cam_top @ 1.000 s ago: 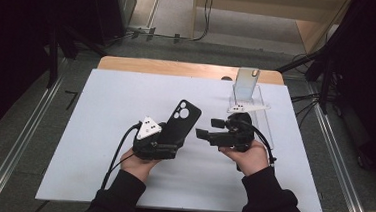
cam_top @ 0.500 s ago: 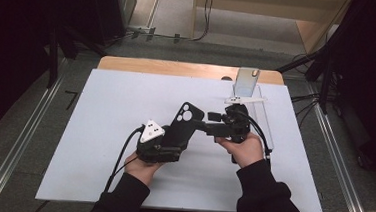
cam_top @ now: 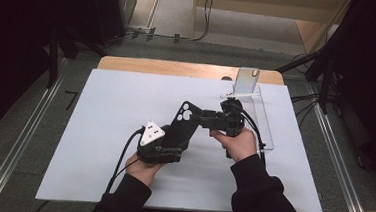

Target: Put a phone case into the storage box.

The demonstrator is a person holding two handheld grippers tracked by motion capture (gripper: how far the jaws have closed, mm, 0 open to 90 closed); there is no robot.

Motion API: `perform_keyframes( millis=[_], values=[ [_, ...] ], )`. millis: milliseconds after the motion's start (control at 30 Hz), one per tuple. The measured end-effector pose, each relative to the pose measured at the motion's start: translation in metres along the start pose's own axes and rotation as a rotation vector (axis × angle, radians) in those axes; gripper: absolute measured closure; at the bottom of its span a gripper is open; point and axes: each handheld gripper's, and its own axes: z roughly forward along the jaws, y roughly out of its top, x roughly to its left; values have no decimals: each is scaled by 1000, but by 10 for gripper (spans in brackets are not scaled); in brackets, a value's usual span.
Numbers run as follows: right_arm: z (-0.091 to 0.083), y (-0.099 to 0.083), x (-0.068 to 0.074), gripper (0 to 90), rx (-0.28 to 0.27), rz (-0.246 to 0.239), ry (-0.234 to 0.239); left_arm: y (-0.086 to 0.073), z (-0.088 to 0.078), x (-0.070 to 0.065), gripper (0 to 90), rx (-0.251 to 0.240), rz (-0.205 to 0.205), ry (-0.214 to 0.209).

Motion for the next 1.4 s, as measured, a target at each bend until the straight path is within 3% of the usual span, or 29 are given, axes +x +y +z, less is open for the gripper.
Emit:
perform_keyframes(
  millis=[200, 400, 600, 900, 967, 1033, 1133, 1300, 1400],
  values=[
    [5, 4, -3, 399, 7, 41, 31, -1, 0, 0, 154, -14, -16, -9],
    [8, 7, -8, 644, 28, 151, 94, 0, 0, 0, 152, -18, -28, -19],
    [5, 9, -9, 739, 19, 185, 138, 0, 0, 1, 148, -27, -29, -37],
    [-1, 11, -3, 772, 7, 177, 190, 2, 0, 1, 137, -45, -38, -72],
    [-2, 12, -2, 773, 10, 174, 196, 3, 1, 2, 134, -28, -43, -86],
    [-2, 12, -1, 773, 15, 168, 200, 5, 1, 1, 132, -3, -25, -71],
    [-2, 12, 0, 773, 15, 160, 202, 9, 0, 2, 130, 16, -38, -85],
    [-5, 13, 1, 774, 2, 136, 175, 15, -2, 2, 133, 62, -43, -89],
    [-8, 14, 1, 774, 0, 113, 140, 18, -3, 3, 142, 91, -54, -112]
  ],
)
